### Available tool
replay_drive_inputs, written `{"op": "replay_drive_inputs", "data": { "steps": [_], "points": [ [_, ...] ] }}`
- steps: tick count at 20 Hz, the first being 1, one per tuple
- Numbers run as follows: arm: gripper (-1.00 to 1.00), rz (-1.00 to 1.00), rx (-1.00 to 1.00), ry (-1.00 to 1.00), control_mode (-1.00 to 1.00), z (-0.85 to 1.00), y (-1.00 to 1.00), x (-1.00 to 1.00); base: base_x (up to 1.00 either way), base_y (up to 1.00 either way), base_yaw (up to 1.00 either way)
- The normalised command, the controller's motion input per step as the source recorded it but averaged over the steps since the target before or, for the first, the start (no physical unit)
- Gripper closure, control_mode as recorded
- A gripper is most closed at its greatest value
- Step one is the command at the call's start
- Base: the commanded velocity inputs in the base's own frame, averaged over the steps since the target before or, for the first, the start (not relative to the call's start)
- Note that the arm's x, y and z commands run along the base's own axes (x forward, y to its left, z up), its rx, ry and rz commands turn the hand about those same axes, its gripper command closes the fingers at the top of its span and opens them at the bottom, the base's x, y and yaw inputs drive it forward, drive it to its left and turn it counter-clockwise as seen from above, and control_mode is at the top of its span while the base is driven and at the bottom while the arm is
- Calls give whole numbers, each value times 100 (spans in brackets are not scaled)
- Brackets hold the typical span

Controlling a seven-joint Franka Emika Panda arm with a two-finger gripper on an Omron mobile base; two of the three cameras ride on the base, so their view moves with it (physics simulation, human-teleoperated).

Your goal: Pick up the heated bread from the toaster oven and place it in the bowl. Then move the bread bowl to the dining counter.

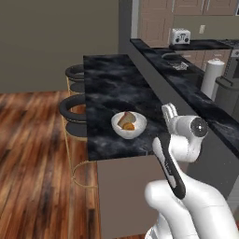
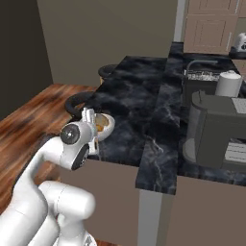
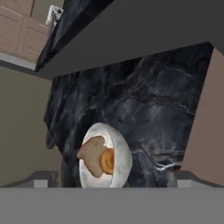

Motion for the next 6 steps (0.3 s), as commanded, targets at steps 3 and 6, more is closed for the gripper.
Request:
{"op": "replay_drive_inputs", "data": {
  "steps": [3,6],
  "points": [
    [-100,2,0,-37,-100,92,0,-100,0,0,0],
    [-100,2,-3,-38,-100,83,13,-90,0,0,0]
  ]
}}
